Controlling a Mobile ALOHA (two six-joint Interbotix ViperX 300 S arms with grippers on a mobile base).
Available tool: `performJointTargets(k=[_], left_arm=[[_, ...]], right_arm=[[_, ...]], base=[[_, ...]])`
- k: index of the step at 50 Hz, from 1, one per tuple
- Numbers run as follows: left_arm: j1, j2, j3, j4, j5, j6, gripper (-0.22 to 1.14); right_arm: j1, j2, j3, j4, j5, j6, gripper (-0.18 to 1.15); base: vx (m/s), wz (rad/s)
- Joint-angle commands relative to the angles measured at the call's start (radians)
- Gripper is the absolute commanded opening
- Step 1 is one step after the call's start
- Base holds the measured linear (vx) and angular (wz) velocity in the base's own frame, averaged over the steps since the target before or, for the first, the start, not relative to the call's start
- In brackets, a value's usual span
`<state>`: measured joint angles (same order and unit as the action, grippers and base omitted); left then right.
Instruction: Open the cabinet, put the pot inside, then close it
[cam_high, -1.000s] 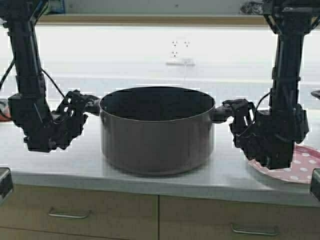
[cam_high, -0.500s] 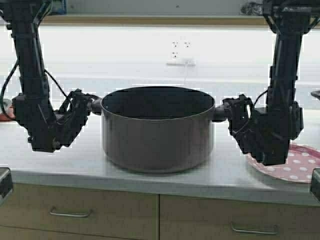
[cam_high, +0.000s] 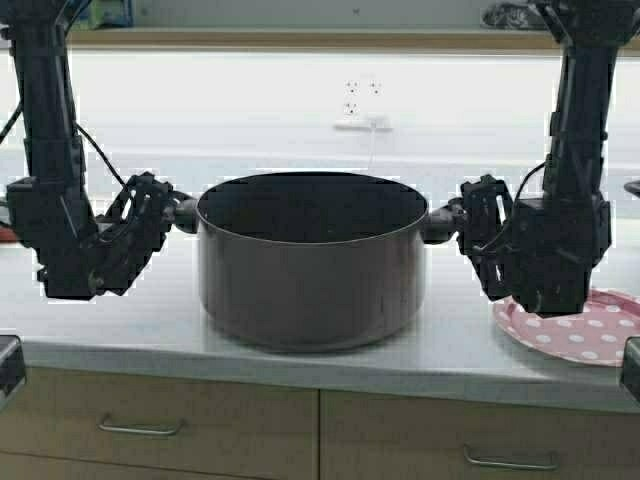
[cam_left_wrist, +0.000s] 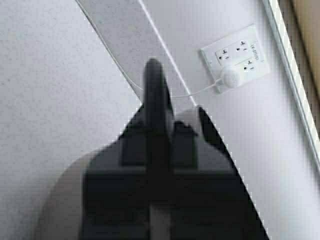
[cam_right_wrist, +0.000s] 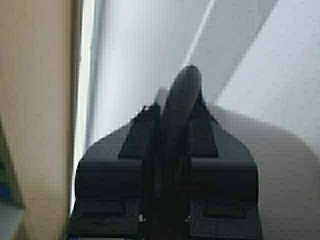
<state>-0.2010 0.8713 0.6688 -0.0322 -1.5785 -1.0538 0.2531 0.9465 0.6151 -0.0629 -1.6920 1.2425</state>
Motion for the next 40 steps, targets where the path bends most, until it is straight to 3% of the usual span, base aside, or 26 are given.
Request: performJointTargets(k=[1,40], left_arm=[[-0.018,-0.063,0.035,0.0,-0.012,0.038,0.02],[-0.061,-0.233,0.16,-0.002,-0.029,0.04,0.02]], right_arm=[[0.006,-0.041,0.04,-0.02,-0.011,-0.026,0.07],[0.035,-0.201,0.164,-0.063,-0.018,-0.014,0.07]], base=[[0.0,0.0],[0.0,0.0]])
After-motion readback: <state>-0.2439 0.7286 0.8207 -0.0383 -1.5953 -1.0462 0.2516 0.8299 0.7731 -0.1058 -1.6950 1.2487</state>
